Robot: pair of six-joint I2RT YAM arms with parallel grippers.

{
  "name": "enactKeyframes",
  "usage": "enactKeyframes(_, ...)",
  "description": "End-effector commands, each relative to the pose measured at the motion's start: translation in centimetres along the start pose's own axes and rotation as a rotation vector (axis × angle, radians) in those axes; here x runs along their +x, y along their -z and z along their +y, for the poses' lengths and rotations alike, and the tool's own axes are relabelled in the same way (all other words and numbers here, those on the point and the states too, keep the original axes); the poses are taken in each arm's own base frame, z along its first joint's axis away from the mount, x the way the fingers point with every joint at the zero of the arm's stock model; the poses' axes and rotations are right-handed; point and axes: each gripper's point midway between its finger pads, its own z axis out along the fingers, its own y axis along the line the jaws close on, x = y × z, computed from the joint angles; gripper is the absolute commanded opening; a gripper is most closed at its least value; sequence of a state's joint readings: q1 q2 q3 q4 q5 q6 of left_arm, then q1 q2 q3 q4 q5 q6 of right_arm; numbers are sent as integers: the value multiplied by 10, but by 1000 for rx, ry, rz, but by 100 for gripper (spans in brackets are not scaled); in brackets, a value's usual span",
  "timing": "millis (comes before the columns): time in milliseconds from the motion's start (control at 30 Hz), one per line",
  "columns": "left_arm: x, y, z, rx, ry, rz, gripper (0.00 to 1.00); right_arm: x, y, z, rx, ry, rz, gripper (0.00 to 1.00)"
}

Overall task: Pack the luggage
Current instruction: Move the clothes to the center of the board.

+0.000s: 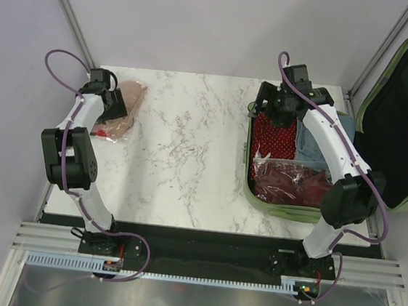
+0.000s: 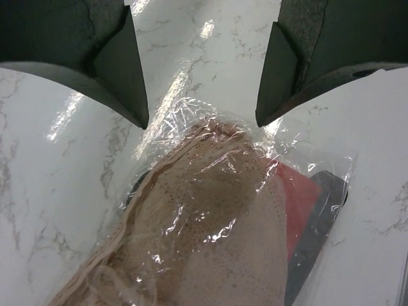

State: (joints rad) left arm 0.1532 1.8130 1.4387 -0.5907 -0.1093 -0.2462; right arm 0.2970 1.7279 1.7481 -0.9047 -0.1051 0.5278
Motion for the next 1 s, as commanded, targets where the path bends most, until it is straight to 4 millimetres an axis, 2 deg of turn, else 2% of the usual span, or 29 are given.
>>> enactKeyframes(0,9,-5,26,-110,-63,27,75,-17,-1,17,-67,9,-33,89)
enactKeyframes(33,12,-7,35,-123,-32,34,76,-17,-4,19,-70,8,-29,89)
enactKeyframes(100,10,-10,41,-111,-2,34,76,-19,-4,21,-77,9,-32,89)
enactKeyframes(133,3,-11,49,-109,21,21,76,-17,-6,21,-76,9,-23,89)
enactKeyframes(200,-5,-13,53,-94,38,6,77,-16,-7,22,-81,9,-17,89)
enactKeyframes(233,-19,-13,57,-78,55,-30,77,-16,-7,22,-83,10,-17,89)
enactKeyframes(400,-54,-22,44,24,48,-103,77,-14,-7,24,-87,10,-11,89)
enactKeyframes(500,-72,-36,35,75,45,-120,78,-12,-8,25,-89,13,-2,89)
enactKeyframes(533,-87,-35,34,87,51,-149,78,-10,-8,26,-91,13,5,89)
enactKeyframes(567,-86,-45,31,97,52,-134,78,-9,-9,26,-89,12,7,89)
enactKeyframes(600,-90,-48,28,119,56,-137,78,-9,-8,27,-91,12,9,89)
enactKeyframes(633,-101,-47,26,129,55,-158,78,-7,-8,29,-92,15,13,89)
enactKeyframes(667,-96,-59,24,136,54,-136,78,-5,-8,29,-91,14,18,89)
enactKeyframes(733,-97,-67,24,137,60,-126,78,-4,-8,31,-93,11,20,89)
enactKeyframes(767,-91,-74,26,127,64,-106,79,-4,-8,32,-95,9,22,89)
enactKeyframes(967,-66,-94,20,154,53,-33,81,0,-6,40,-105,10,26,89)
